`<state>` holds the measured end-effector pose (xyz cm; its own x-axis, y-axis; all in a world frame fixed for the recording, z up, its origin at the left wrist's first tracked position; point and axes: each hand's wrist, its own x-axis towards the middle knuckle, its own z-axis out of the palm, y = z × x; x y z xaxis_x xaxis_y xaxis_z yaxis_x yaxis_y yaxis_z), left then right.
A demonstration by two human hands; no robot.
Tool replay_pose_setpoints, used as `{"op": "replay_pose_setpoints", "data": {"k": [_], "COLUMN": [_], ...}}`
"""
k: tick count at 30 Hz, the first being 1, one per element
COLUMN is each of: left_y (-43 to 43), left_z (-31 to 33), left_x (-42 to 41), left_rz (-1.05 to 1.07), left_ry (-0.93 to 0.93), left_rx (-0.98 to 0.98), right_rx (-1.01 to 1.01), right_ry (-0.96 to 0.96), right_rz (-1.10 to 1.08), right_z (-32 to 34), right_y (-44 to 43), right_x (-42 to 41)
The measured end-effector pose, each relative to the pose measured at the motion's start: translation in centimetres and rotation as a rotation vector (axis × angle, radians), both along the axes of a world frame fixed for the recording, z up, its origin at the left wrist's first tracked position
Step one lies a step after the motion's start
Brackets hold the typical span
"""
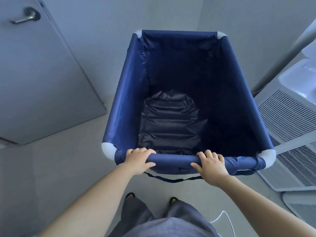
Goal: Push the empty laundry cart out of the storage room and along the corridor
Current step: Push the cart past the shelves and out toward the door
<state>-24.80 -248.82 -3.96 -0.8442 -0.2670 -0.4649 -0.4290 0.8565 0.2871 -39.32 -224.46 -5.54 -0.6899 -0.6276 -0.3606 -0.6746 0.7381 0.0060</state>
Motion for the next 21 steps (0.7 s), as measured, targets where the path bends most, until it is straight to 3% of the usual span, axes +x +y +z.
{"op": "replay_pose_setpoints", "data": {"k": [13, 21], "left_y": [-3.6, -4.7], "left_z": [-0.4, -1.9], "left_x": [0.1, 1.6], "left_rz": [-0.154, -0.278], "left_ry": [0.082, 0.221], "left_rx": [0.065, -0.098], "right_rx": [-0.031, -0.038], "right_ry": [0.007, 0.056], "right_rz": [-0.199, -0.273], "right_z": [0.3, -0.1], "right_y": [-2.1, -2.6], "right_x": [2.6, 5.7]}}
